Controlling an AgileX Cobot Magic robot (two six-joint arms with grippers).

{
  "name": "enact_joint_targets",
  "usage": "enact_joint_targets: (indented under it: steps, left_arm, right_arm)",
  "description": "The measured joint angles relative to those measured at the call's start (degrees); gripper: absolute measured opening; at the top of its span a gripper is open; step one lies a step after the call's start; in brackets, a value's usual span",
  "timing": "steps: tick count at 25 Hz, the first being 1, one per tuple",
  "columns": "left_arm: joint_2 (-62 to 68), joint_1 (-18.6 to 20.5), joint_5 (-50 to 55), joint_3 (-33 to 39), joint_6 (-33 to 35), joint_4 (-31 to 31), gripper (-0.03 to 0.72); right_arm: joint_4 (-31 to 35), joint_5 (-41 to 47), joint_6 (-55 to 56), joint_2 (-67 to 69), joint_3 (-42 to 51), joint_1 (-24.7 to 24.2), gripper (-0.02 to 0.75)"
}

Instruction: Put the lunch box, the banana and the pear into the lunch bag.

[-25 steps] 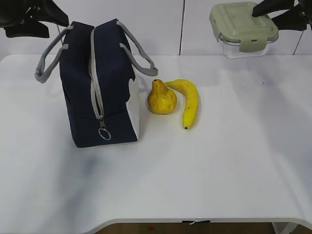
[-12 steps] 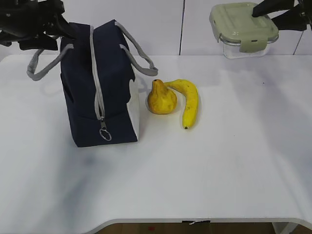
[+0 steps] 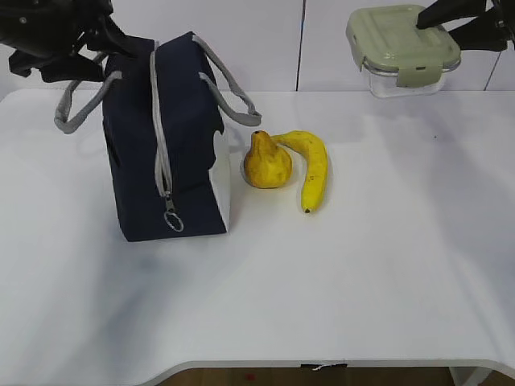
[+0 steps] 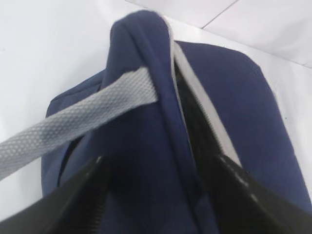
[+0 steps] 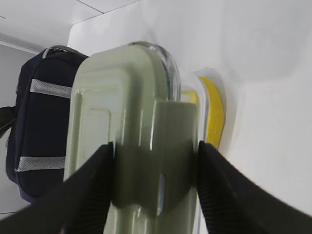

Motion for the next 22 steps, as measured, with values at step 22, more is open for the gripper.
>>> enact_joint_targets:
  steps: [22]
  left_arm:
    - [1.6,0.0,0.5,-0.1,0.0,-0.1,0.456]
  right_arm:
    - [0.0,0.0,0.0,0.0,0.0,0.0,0.407]
